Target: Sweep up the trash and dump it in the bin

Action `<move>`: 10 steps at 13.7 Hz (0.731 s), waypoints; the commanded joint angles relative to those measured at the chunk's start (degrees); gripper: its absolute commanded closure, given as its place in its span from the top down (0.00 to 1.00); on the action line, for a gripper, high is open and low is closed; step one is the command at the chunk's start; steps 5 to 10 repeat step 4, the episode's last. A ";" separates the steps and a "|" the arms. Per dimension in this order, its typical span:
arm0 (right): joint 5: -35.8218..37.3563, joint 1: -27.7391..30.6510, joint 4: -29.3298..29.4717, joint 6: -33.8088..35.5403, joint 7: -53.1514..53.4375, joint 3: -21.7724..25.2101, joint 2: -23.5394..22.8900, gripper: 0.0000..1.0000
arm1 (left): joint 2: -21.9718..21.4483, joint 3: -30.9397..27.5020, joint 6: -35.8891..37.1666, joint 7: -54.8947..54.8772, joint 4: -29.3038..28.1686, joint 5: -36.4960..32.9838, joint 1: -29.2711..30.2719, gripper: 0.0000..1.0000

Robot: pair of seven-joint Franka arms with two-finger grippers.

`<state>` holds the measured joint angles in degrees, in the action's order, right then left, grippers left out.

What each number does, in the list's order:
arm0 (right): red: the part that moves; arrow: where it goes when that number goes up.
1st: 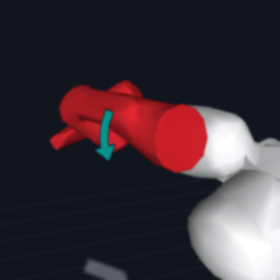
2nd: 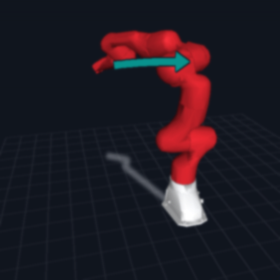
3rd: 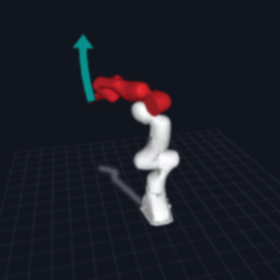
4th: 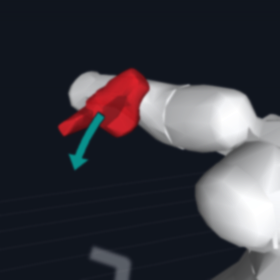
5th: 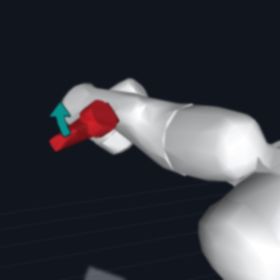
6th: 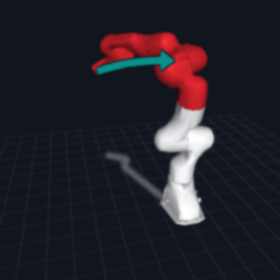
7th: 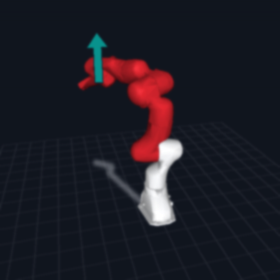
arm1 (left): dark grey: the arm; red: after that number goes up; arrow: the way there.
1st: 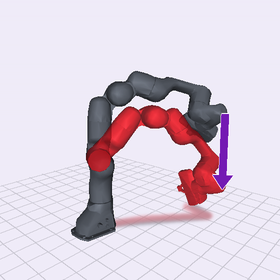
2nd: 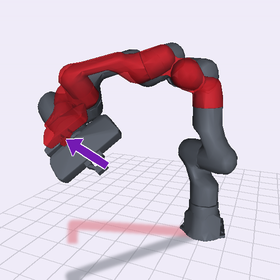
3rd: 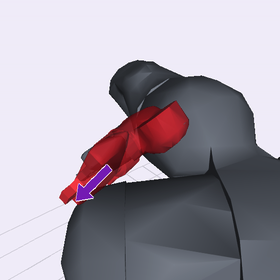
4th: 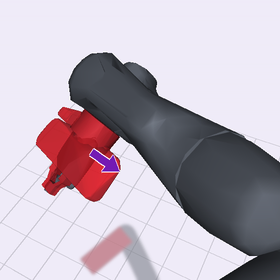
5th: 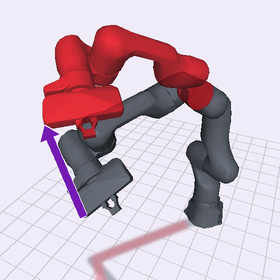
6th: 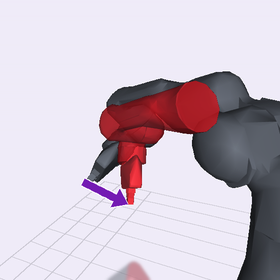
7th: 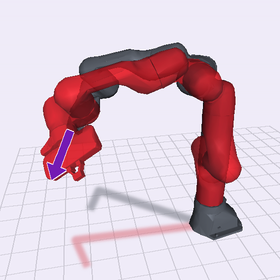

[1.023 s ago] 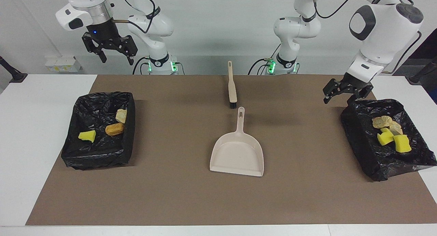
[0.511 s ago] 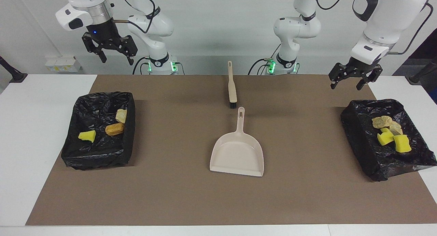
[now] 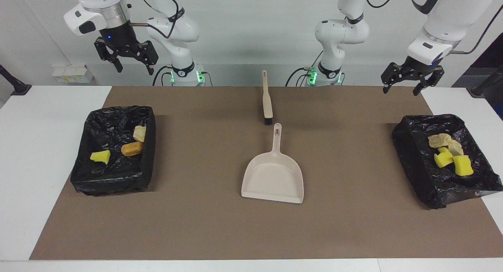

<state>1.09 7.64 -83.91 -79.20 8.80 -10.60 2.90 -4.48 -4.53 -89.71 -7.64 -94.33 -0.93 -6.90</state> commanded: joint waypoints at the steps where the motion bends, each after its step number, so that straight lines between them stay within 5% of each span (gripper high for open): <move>1: -0.74 0.79 -0.29 -0.60 -1.68 -0.30 0.09 1.00 | -0.27 0.05 1.55 -0.97 0.55 0.14 0.48 1.00; 10: -0.74 0.79 -0.29 -0.60 -1.68 -0.30 0.09 1.00 | -0.09 0.05 3.31 -0.88 1.43 1.02 0.74 1.00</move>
